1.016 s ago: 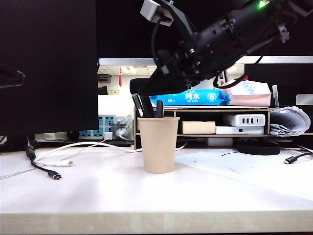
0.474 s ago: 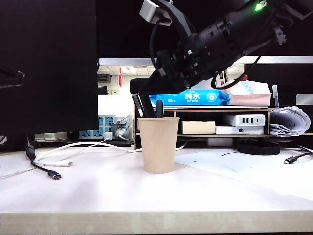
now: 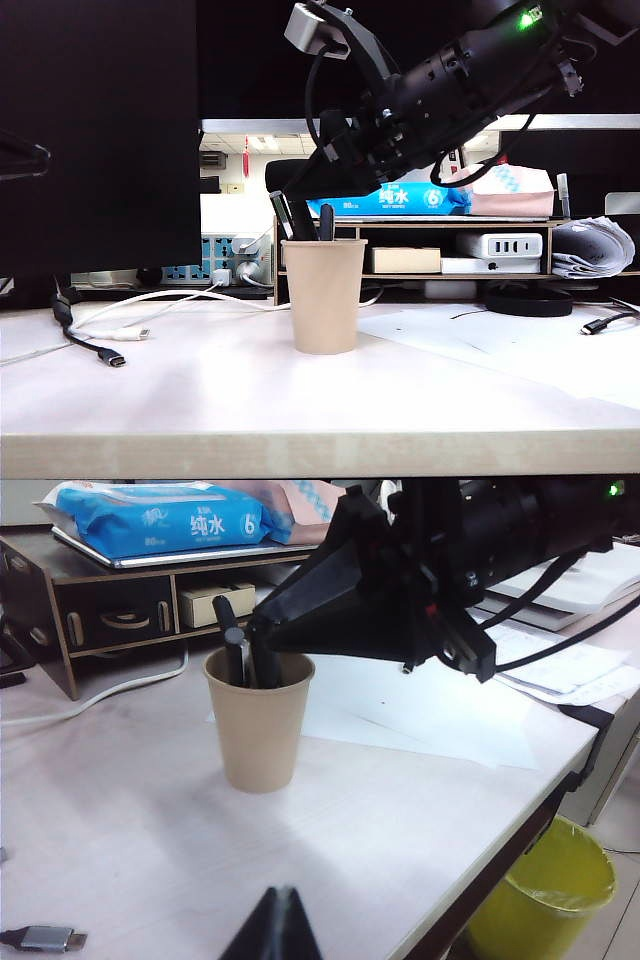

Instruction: Pick up the marker from the paper cup and put it on the table.

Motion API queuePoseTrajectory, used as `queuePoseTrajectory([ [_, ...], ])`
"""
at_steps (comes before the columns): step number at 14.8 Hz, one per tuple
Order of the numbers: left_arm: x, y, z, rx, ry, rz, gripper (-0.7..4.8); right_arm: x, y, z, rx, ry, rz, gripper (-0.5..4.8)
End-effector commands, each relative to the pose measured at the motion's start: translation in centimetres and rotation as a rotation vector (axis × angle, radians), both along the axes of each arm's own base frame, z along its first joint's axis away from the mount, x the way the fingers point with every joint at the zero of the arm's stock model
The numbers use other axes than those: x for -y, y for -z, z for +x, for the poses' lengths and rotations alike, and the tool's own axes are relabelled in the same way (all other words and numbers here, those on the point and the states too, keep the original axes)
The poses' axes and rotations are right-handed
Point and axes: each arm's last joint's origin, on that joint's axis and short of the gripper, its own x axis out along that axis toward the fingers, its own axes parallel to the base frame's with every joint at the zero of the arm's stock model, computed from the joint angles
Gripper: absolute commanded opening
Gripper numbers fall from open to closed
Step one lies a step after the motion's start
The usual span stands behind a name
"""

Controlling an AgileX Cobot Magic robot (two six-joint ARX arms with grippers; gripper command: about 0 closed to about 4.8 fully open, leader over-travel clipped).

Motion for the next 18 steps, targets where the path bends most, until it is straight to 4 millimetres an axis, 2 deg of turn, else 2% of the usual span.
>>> queuePoseTrajectory([
  [1, 0.0, -0.1, 0.0, 0.007, 0.001, -0.001, -0.06, -0.1, -0.1, 0.1, -0.007, 0.009, 0.026, 1.12],
  [6, 0.0, -0.1, 0.0, 0.007, 0.001, -0.001, -0.06, -0.1, -0.1, 0.1, -0.005, 0.009, 0.028, 0.80],
  [8, 0.0, -0.1, 0.0, 0.007, 0.001, -0.001, -0.06, -0.1, -0.1, 0.1, -0.006, 0.009, 0.028, 0.43],
  [11, 0.0, -0.1, 0.0, 0.007, 0.001, -0.001, -0.06, -0.2, -0.3, 0.2, 0.009, 0.013, 0.039, 0.40],
  [16, 0.0, -0.1, 0.0, 0.007, 0.001, -0.001, -0.06, 0.3, -2.5, 0.2, 0.071, 0.086, 0.140, 0.40],
  [18, 0.0, -0.1, 0.0, 0.007, 0.001, -0.001, -0.06, 0.7, -3.9, 0.0, 0.097, 0.095, 0.182, 0.40],
])
